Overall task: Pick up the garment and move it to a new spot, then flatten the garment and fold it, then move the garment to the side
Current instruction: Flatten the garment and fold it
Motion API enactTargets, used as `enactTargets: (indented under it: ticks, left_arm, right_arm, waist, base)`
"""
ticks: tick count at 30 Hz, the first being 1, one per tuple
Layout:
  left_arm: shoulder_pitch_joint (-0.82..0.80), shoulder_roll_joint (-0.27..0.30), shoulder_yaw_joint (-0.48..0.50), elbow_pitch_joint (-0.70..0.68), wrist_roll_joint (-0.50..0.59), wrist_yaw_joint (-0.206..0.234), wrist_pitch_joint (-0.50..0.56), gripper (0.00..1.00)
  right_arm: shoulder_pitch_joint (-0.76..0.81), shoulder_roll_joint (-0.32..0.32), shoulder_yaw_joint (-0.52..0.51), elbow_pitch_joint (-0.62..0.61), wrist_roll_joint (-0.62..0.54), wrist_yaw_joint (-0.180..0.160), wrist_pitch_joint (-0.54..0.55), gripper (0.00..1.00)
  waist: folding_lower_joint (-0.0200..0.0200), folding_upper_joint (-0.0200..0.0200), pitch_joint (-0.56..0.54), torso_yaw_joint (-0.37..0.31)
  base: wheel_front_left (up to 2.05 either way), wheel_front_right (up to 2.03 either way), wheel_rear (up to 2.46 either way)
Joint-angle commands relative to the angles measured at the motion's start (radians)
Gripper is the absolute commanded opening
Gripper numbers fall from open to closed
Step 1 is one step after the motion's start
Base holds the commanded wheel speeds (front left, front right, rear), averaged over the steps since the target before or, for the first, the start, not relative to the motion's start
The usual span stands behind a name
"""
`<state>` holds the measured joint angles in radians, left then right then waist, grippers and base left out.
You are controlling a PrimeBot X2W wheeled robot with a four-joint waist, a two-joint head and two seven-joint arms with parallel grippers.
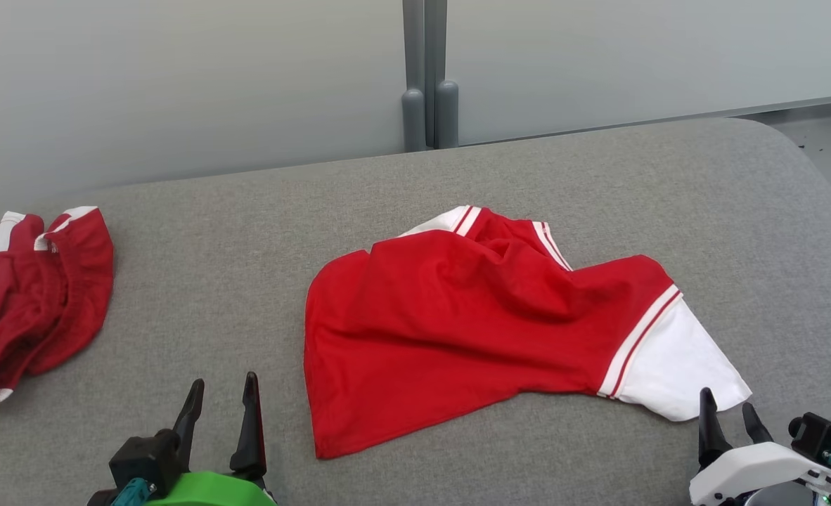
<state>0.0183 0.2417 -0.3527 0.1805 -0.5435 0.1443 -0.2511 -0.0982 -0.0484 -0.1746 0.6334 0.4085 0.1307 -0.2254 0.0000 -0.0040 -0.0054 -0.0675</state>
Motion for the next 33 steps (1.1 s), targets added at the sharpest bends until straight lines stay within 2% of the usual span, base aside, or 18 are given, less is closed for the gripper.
enactTargets:
  ticks: [1,8,19,27,33]
  left_arm:
    - [0.016,-0.002,0.007,-0.006,-0.002,0.007,-0.005,1.0]
    - [0.031,-0.017,0.017,-0.021,-0.014,0.004,-0.01,1.0]
    - [0.058,-0.02,0.002,-0.027,-0.01,0.016,-0.008,1.0]
    - [0.071,-0.017,0.012,-0.031,-0.004,0.043,-0.009,1.0]
    - [0.072,-0.014,0.007,-0.03,0.004,0.055,-0.005,1.0]
  right_arm:
    - [0.018,-0.004,-0.008,-0.03,-0.018,0.0,-0.001,1.0]
    - [0.043,-0.004,-0.024,-0.199,-0.099,0.0,0.047,1.0]
    - [0.057,-0.004,0.047,-0.446,-0.201,0.0,0.178,1.0]
    - [0.067,-0.003,0.119,-0.521,-0.218,0.0,0.217,1.0]
    - [0.069,-0.004,0.181,-0.543,-0.245,0.0,0.199,1.0]
  waist:
    - [0.0,0.004,-0.012,-0.008]
    - [0.0,0.004,-0.037,-0.018]
    - [0.0,0.004,-0.067,0.003]
    - [0.0,0.004,-0.069,0.032]
    - [0.0,0.004,-0.064,0.057]
  base:
    - [0.0,0.0,0.0]
    - [0.0,0.0,0.0]
    - [0.0,0.0,0.0]
    - [0.0,0.0,0.0]
    - [0.0,0.0,0.0]
